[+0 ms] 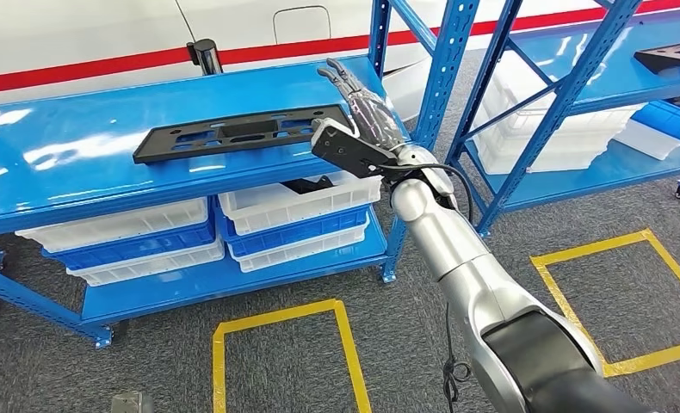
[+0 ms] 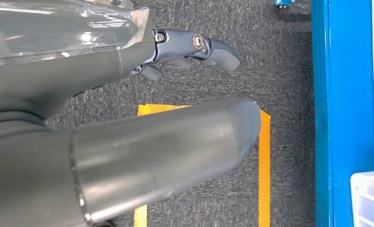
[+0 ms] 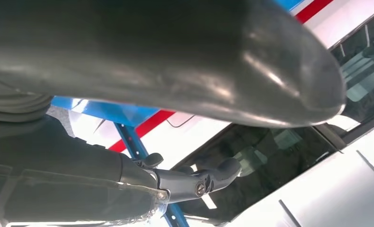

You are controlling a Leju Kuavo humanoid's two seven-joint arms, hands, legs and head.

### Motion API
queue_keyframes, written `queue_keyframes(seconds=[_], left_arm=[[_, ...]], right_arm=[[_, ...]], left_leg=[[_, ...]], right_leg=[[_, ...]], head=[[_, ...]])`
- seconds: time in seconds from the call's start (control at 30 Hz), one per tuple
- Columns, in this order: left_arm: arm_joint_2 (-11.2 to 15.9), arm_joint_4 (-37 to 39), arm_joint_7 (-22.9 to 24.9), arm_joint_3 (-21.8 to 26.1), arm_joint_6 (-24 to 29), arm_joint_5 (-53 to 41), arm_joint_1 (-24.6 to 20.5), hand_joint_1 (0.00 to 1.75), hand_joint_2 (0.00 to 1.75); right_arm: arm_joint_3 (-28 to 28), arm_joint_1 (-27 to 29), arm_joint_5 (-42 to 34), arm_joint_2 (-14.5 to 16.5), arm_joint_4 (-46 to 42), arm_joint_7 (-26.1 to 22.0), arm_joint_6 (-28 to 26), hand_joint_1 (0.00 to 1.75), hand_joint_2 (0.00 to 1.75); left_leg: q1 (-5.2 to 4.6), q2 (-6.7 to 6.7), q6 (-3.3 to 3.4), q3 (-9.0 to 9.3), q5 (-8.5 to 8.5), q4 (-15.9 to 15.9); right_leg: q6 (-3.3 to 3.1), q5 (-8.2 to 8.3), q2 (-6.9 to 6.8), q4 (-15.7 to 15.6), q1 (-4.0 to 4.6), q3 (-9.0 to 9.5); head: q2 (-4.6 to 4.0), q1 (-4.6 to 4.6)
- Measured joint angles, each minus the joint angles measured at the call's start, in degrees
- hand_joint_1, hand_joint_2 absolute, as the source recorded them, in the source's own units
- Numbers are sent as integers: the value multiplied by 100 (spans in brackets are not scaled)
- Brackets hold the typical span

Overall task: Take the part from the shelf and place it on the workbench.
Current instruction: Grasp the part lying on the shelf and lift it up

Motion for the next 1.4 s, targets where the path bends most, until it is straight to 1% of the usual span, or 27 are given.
queue_keyframes(seconds=[0.03,0.07,0.1,0.2,0.27,0.3,0.37,0.4,0.43,0.47,0.5,0.57,0.6,0.67,0.77,0.8,0.87,0.9,0.93,0.97,1.03,1.07,1.1,1.13,1.27,1.33,1.4], left_arm=[[6,0,-4,0,-4,5,-1,0,0],[12,1,-9,0,-7,9,-4,0,0],[18,1,-15,0,-9,15,-7,0,0],[21,3,-32,0,5,53,0,0,0],[20,4,-36,0,20,70,0,0,0],[21,4,-38,-1,25,78,-4,0,0],[25,5,-39,-1,32,103,2,0,0],[27,6,-39,-1,33,113,10,0,0],[29,7,-39,0,34,121,19,0,0],[30,7,-39,0,35,123,24,0,0],[32,7,-39,0,36,124,26,0,0],[47,7,-39,-1,36,124,21,0,0],[56,7,-41,-1,36,124,14,0,0],[67,7,-44,-2,36,126,9,0,0],[67,7,-45,0,36,131,9,0,0],[66,7,-45,0,36,131,6,0,0],[61,8,-45,0,34,131,7,0,0],[57,9,-45,0,34,131,12,0,0],[54,11,-45,0,34,131,17,0,0],[51,12,-45,0,35,131,19,0,0],[47,13,-45,0,36,133,18,0,0],[47,13,-45,0,37,140,16,0,0],[48,13,-44,0,38,149,15,0,0],[48,13,-43,0,39,158,14,0,0],[58,15,-44,-1,54,191,22,0,0],[65,15,-50,-2,56,223,22,0,0],[65,17,-54,-2,57,248,28,0,0]], right_arm=[[3,-10,-2,-4,16,-7,-5,0,0],[10,-21,-3,-1,32,-14,-8,0,0],[17,-26,-3,3,49,-21,-12,0,0],[27,-33,-4,17,101,-55,-31,0,0],[27,-64,-6,50,124,-86,-46,0,0],[27,-81,-6,76,133,-96,-52,0,0],[28,-99,-6,115,163,-109,-58,0,0],[29,-99,-6,129,181,-112,-60,0,0],[29,-98,-6,139,199,-114,-61,0,0],[29,-99,-7,148,212,-115,-61,0,0],[29,-101,-7,158,220,-117,-62,0,0],[29,-113,-7,175,227,-121,-63,0,0],[29,-121,-7,180,231,-123,-64,0,0],[29,-131,-6,184,242,-125,-66,0,0],[29,-141,-7,194,248,-126,-69,0,0],[29,-147,-7,195,251,-126,-70,0,0],[29,-143,-7,189,268,-126,-70,0,0],[29,-134,-7,186,280,-126,-70,0,0],[29,-124,-7,182,291,-126,-70,0,0],[29,-118,-7,178,299,-126,-70,0,0],[29,-124,-7,172,306,-131,-70,0,0],[29,-131,-7,171,308,-138,-71,0,0],[31,-137,-7,178,311,-146,-72,0,0],[32,-139,-7,184,315,-156,-73,0,0],[33,-162,-8,220,339,-196,-81,0,0],[33,-190,-9,253,357,-222,-83,0,0],[34,-201,-10,271,398,-239,-85,0,0]], left_leg=[[13,-27,-54,-7,-35,36],[15,-50,-109,-31,-69,91],[9,-69,-158,-65,-90,131],[12,-90,-234,-127,-103,154],[38,-132,-260,-219,-238,343],[45,-173,-269,-358,-380,617],[39,-241,-267,-811,-703,1450],[34,-253,-255,-1021,-780,1785],[27,-255,-231,-1149,-755,1938],[14,-255,-192,-1152,-606,1835],[-8,-255,-139,-1053,-383,1543],[-78,-234,2,-731,7,782],[-113,-223,47,-620,88,528],[-160,-217,81,-558,92,361],[-136,-236,103,-476,168,234],[-118,-238,116,-447,201,193],[-115,-253,133,-449,222,181],[-115,-265,132,-453,222,183],[-114,-282,131,-454,222,185],[-112,-302,128,-453,222,189],[-106,-346,101,-449,211,206],[-114,-366,72,-459,200,221],[-123,-383,39,-473,194,235],[-130,-396,2,-491,195,243],[-93,-395,-121,-552,159,294],[-74,-359,-172,-762,-113,750],[-60,-337,-213,-1129,-441,1492]], right_leg=[[57,159,1,-372,-18,146],[73,272,13,-679,-28,271],[53,307,24,-832,-27,329],[-109,260,53,-830,2,317],[-210,251,64,-836,0,331],[-253,245,68,-841,2,342],[-316,233,70,-841,42,347],[-335,226,71,-840,69,349],[-350,223,71,-839,95,353],[-354,220,71,-839,118,362],[-357,217,71,-840,137,376],[-362,212,69,-840,176,395],[-361,212,64,-840,186,390],[-344,221,47,-846,192,372],[-302,150,33,-722,185,299],[-300,47,35,-507,186,198],[-299,-246,38,232,164,-145],[-283,-354,39,576,154,-307],[-247,-385,38,747,143,-390],[-195,-323,38,678,129,-357],[-82,-16,45,-89,83,10],[-65,115,61,-475,71,212],[-80,204,71,-756,65,343],[-120,235,79,-876,70,399],[-310,283,55,-917,65,391],[-385,300,41,-938,41,399],[-423,301,23,-938,58,393]], head=[[0,3],[0,3],[0,-2],[0,-22],[0,-28],[0,-31],[0,-36],[0,-36],[0,-36],[0,-37],[0,-37],[0,-34],[0,-34],[0,-29],[0,-23],[0,-19],[0,-15],[0,-15],[0,-16],[0,-15],[0,-15],[0,-15],[0,-19],[0,-22],[0,-28],[0,-33],[0,-37]])
